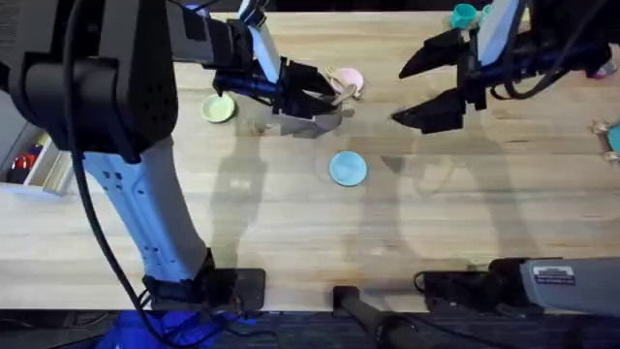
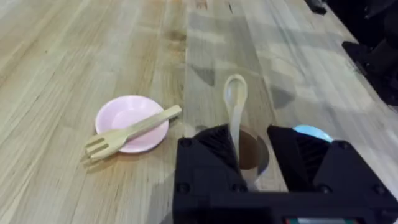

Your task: Pick up a utensil and set it on the pink plate, then put the other utensil in the container.

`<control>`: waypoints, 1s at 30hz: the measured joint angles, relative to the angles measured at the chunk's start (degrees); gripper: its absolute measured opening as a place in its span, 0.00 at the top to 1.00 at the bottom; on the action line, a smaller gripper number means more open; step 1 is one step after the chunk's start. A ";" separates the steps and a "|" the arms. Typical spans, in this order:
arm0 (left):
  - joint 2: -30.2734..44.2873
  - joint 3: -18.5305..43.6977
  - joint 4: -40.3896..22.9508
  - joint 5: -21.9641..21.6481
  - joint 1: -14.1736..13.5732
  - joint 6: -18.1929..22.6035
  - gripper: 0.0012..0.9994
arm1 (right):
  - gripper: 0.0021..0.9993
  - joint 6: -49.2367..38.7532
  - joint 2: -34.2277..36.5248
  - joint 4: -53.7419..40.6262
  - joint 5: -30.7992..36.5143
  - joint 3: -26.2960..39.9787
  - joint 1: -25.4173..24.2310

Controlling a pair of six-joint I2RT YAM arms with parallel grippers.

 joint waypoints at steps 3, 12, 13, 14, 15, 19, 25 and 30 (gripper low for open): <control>0.00 0.00 0.12 0.68 0.00 -0.01 0.60 | 0.00 0.00 0.00 0.00 0.00 0.00 0.00; 0.00 0.00 1.95 3.73 0.21 0.00 0.14 | 0.00 0.00 0.00 0.00 0.00 0.00 0.00; 0.00 0.00 1.95 4.02 0.33 0.01 0.04 | 0.00 0.00 0.00 0.00 0.00 0.00 0.00; 0.00 0.00 1.93 4.30 0.50 0.03 0.02 | 0.00 0.00 0.00 0.00 0.00 0.00 0.00; 0.00 0.00 1.95 4.61 0.72 0.03 0.01 | 0.00 0.00 0.00 0.00 0.00 0.00 0.00; 0.00 0.00 1.70 5.42 1.58 -0.01 0.00 | 0.00 0.00 0.47 0.00 -0.02 0.00 0.00; 0.00 0.00 1.04 8.43 1.99 -0.04 0.00 | 0.00 0.00 2.04 0.03 0.01 0.00 0.00; 0.00 0.00 1.03 9.59 1.99 -0.12 0.01 | 0.00 0.00 2.03 0.07 0.00 0.00 0.00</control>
